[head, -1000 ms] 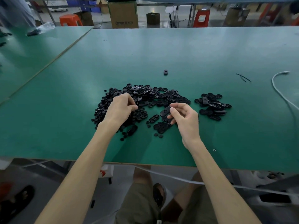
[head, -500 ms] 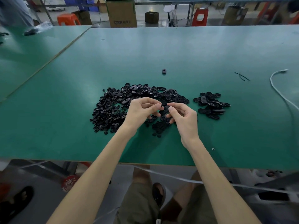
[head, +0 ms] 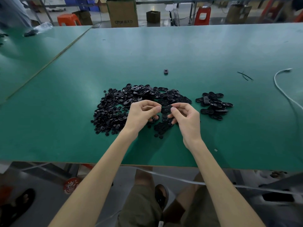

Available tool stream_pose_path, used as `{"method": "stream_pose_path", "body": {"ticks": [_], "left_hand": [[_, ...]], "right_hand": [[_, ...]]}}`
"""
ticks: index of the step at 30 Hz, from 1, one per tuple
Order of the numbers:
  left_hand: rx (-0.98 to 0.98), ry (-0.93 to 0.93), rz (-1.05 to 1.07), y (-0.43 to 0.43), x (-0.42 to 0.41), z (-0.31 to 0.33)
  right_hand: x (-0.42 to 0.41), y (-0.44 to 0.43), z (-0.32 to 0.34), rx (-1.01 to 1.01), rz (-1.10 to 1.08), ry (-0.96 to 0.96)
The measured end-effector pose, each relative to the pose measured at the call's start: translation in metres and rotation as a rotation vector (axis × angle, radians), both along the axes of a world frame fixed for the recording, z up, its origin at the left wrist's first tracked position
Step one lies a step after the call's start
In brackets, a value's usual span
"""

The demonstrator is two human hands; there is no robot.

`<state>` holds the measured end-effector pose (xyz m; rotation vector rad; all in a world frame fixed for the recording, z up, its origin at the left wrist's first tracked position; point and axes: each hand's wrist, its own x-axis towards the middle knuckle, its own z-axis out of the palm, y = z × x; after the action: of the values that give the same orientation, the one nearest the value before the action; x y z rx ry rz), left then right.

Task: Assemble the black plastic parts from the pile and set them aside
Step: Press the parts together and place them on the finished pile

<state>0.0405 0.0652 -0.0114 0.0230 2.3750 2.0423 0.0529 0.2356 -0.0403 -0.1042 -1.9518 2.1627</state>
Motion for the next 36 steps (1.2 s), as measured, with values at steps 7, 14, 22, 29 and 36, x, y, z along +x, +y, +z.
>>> {"method": "stream_pose_path", "body": {"ticks": [7, 14, 22, 29, 36], "left_hand": [[-0.114, 0.054, 0.034, 0.012, 0.001, -0.003], [-0.175, 0.102, 0.091, 0.017, 0.002, -0.008], [-0.231, 0.145, 0.100, 0.018, 0.001, -0.008], [-0.235, 0.219, -0.035, 0.011, -0.001, -0.008], [-0.053, 0.263, -0.004, 0.015, -0.002, -0.006]], "right_hand": [[0.000, 0.000, 0.001, -0.008, 0.018, 0.000], [0.002, 0.000, 0.001, 0.001, 0.034, 0.003], [0.003, 0.000, 0.001, -0.017, 0.045, 0.000], [0.003, 0.001, 0.000, -0.030, 0.055, 0.004], [0.002, 0.001, 0.000, -0.012, 0.064, 0.016]]}}
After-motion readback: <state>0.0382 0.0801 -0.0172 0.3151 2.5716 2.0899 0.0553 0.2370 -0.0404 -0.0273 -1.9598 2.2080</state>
